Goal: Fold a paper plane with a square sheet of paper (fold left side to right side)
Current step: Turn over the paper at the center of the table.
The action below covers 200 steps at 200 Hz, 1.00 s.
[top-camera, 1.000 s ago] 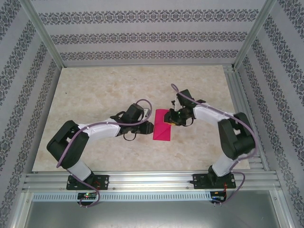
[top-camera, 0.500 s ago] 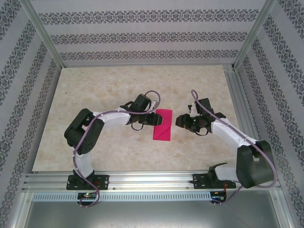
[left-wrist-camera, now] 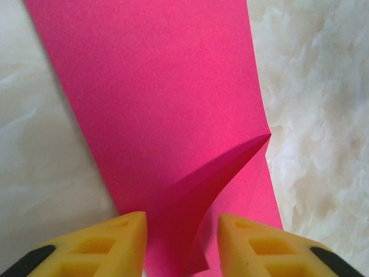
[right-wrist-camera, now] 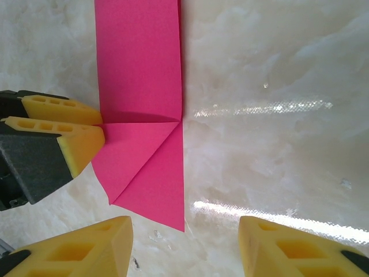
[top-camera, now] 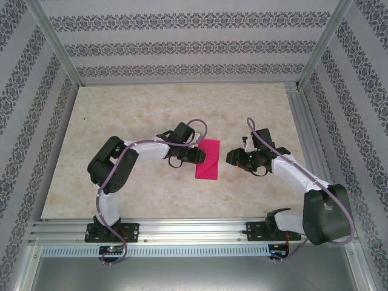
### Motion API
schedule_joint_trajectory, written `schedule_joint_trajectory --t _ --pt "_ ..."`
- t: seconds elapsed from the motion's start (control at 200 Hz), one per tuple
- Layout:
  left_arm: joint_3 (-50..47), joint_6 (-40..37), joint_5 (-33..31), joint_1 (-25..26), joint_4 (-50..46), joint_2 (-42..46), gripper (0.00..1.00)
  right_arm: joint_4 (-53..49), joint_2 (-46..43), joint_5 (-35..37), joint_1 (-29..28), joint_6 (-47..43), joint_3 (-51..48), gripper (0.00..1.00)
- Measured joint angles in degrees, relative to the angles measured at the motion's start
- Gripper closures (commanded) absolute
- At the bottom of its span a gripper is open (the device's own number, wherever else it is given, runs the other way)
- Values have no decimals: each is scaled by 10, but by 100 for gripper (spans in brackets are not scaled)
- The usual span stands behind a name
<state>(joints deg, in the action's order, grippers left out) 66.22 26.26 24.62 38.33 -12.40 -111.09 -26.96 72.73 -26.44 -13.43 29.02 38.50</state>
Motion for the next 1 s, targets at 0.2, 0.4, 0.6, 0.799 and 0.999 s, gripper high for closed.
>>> schedule_joint_trajectory --t 0.2,0.4,0.6,0.799,0.999 --pt "5 -4 -7 0 -6 0 81 0 0 -2 1 0 0 48" --pt "1 -5 -18 0 -8 11 86 12 11 -17 1 3 0 48" --pt "-9 -5 -20 -1 -8 30 89 52 47 -47 -4 30 0 45" --pt "-18 -5 -20 -1 -8 32 89 124 95 -71 -32 76 0 45" --pt "-21 -5 -20 -3 -5 33 89 186 159 -87 -54 117 7 46"
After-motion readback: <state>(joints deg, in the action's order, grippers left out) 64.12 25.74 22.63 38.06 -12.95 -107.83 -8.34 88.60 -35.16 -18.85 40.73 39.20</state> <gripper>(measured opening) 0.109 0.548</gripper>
